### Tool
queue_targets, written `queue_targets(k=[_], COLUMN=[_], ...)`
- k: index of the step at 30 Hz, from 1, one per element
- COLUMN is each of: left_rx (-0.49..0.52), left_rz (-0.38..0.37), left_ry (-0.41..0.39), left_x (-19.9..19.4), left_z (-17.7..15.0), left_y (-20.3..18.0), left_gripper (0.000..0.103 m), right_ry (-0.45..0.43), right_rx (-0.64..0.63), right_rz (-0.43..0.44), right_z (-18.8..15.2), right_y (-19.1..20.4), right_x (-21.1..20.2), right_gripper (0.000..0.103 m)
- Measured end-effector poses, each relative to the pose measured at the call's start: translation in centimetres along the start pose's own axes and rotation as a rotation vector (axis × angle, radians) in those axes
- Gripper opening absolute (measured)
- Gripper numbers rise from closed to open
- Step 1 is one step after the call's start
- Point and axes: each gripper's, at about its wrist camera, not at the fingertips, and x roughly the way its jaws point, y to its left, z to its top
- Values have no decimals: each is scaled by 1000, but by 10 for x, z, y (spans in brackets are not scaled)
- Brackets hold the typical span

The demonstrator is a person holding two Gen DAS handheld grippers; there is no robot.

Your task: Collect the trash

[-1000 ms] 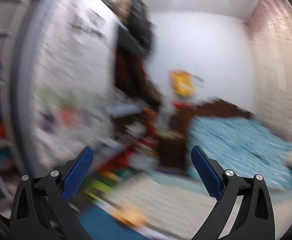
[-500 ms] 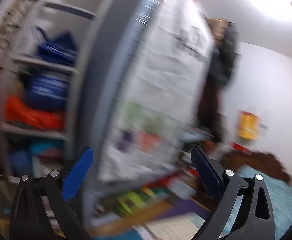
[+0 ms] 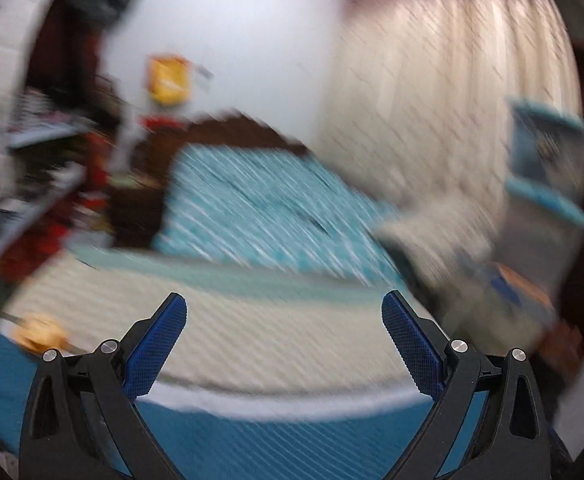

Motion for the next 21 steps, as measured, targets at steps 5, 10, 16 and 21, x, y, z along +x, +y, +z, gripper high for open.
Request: queue_targets(k=[5,10,16,21], left_rx=[125,320,410,410], left_rz=[-179,-257,-242,-165], left_ry=[205,299,315,317], left_x=[50,63,77,90], left_z=[-53,-104,-131,-127], left_y=[-93,-163,-188,-176], left_gripper=[94,94,94,94], right_ry=[-11,11,21,52], right_rx=[53,167,194,180], right_rz=[-161,-256,-271,-253], right_z=[-12,-22,-28,-31], right_y=[-36,-74,-89,-82], right_x=[-6,-5,6,26], right_gripper=[100,100,100,100])
